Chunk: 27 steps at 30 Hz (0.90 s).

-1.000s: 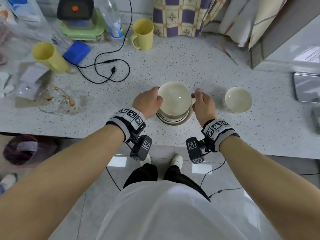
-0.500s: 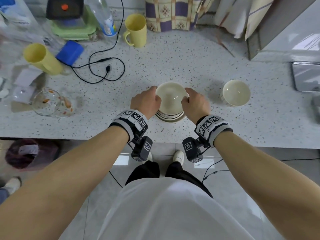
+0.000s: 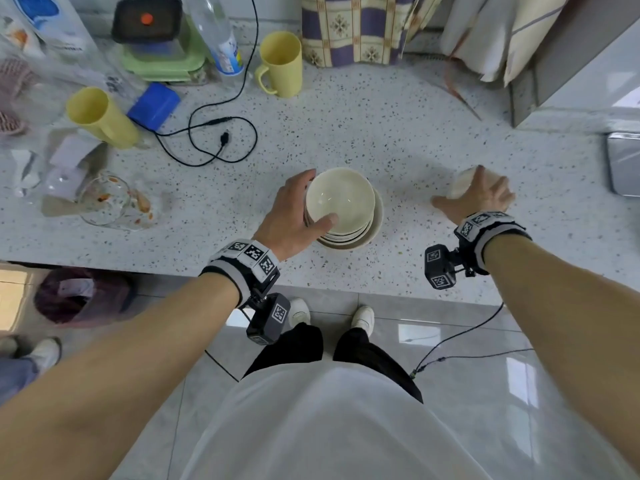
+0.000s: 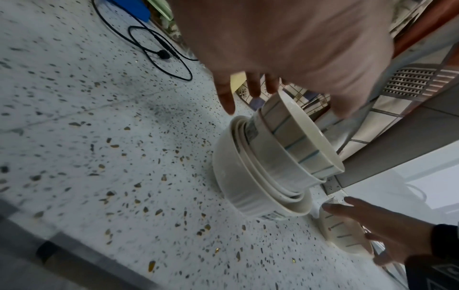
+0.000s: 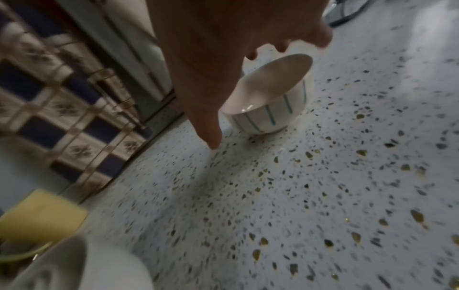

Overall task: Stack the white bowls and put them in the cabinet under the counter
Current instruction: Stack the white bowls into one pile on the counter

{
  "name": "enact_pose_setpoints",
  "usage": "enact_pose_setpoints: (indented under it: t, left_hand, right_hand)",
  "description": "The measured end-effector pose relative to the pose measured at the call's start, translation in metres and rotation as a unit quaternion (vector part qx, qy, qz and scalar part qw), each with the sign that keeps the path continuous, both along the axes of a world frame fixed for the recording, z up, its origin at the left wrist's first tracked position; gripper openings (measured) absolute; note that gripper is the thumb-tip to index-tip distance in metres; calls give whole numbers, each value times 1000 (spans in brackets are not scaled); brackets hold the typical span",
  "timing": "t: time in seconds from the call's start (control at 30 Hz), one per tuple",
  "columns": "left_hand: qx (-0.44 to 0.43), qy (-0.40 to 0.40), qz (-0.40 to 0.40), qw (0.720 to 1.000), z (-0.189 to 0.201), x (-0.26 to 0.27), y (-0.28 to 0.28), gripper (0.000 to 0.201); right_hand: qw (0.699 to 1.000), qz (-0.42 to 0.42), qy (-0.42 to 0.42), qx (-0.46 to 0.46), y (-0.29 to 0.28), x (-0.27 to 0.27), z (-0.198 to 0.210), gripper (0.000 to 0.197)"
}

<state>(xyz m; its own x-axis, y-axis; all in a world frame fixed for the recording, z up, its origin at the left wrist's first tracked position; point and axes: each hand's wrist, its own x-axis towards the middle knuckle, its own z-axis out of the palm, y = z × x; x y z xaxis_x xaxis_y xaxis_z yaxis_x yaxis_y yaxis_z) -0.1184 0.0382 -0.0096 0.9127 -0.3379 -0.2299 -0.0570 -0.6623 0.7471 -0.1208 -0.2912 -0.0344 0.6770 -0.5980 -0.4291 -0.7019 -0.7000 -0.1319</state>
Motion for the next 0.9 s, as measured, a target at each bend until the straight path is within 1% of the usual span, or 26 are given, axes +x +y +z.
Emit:
enact_pose_setpoints:
  t: [0.07, 0.17, 0.2, 0.23, 0.27, 0.33, 0.4, 0.5, 0.57, 0.63, 0.67, 0.7, 0.73, 0.77, 0.8, 0.83, 0.87, 0.9]
  left_hand:
    - [4, 31, -24, 999, 0, -1, 0, 104]
    - [1, 44, -20, 999, 0, 1, -1, 116]
    - [5, 48, -18, 999, -1, 2, -1, 118]
    - [10, 51, -19, 998, -1, 2, -1, 119]
    - [14, 54, -20, 998, -2, 3, -2, 120]
    - [14, 61, -18, 998, -2, 2, -4, 121]
    - [8, 62, -14, 998, -3, 1, -4, 122]
    - [0, 66, 1, 998, -7, 2, -5, 126]
    - [-12, 70, 8, 997, -9, 2, -6, 128]
    - [-19, 70, 11, 997, -11, 1, -7, 129]
    - [-24, 75, 14, 997, -11, 2, -8, 128]
    - [-23, 79, 19, 996, -11, 3, -9, 128]
    - [-21, 76, 20, 997, -10, 4, -10, 127]
    - [-27, 69, 16, 997, -9, 5, -11, 123]
    - [-36, 65, 15, 997, -8, 7, -12, 116]
    - [-56, 63, 18, 996, -9, 7, -11, 103]
    - [-68, 69, 28, 995, -10, 7, -10, 89]
    - [-78, 81, 34, 993, -12, 7, -9, 81]
  right_hand:
    - [1000, 3, 10, 26, -6, -3, -7, 84]
    - [999, 44, 19, -3, -3, -8, -18, 53]
    - [998, 63, 7, -17, 1, -10, -21, 44]
    - [996, 78, -23, -27, 4, -13, -24, 37]
    - [994, 89, -58, -31, 6, -15, -27, 34]
    - [988, 106, -105, -32, 8, -21, -31, 34]
    - [986, 117, -113, -27, 10, -24, -29, 36]
    - [981, 137, -136, -1, 25, -21, -14, 34]
    - [969, 165, -181, 17, 43, -17, 0, 33]
    - [943, 189, -268, 62, 63, -13, 15, 30]
    - [919, 204, -324, 90, 72, -13, 23, 25]
    - [890, 232, -376, 111, 80, -14, 32, 20]
    - [860, 274, -414, 121, 88, -15, 40, 16]
    - [831, 327, -432, 126, 95, -18, 45, 14]
    - [805, 382, -433, 133, 102, -21, 49, 14]
    - [784, 430, -425, 141, 108, -24, 49, 16]
    - [767, 468, -413, 147, 114, -27, 47, 17]
    - [757, 493, -402, 147, 119, -29, 43, 17]
